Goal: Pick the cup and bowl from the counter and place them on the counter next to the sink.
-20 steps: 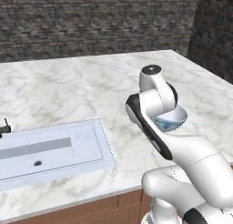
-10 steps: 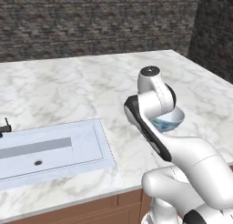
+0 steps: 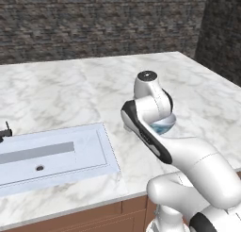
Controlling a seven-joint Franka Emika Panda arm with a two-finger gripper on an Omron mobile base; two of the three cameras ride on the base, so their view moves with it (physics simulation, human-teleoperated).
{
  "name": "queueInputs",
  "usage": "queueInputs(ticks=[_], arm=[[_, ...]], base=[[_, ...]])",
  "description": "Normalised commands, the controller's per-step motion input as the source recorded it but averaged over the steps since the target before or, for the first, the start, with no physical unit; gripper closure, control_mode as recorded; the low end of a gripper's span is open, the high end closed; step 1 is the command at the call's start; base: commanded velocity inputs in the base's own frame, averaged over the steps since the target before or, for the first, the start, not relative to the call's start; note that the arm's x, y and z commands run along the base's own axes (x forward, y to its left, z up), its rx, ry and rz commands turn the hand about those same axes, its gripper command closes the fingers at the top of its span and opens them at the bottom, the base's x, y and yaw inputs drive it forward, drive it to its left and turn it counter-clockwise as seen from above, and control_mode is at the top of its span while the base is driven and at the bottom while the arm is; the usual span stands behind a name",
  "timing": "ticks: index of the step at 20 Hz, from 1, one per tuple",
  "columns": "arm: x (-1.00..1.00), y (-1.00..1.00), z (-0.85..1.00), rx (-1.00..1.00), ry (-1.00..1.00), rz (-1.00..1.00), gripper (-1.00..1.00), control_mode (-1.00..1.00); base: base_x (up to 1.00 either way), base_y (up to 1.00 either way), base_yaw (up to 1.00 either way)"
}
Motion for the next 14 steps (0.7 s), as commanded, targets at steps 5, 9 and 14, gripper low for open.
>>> queueInputs(ticks=[5, 9, 14], arm=[[0.03, 0.07, -0.16, 0.0, 0.0, 0.07, 1.0, -1.0], [0.0, 0.02, -0.33, 0.0, 0.0, 0.05, 1.0, -1.0], [0.0, 0.08, -0.37, 0.0, 0.0, 0.05, 1.0, -1.0]], base=[[0.0, 0.0, 0.0], [0.0, 0.0, 0.0], [0.0, 0.0, 0.0]])
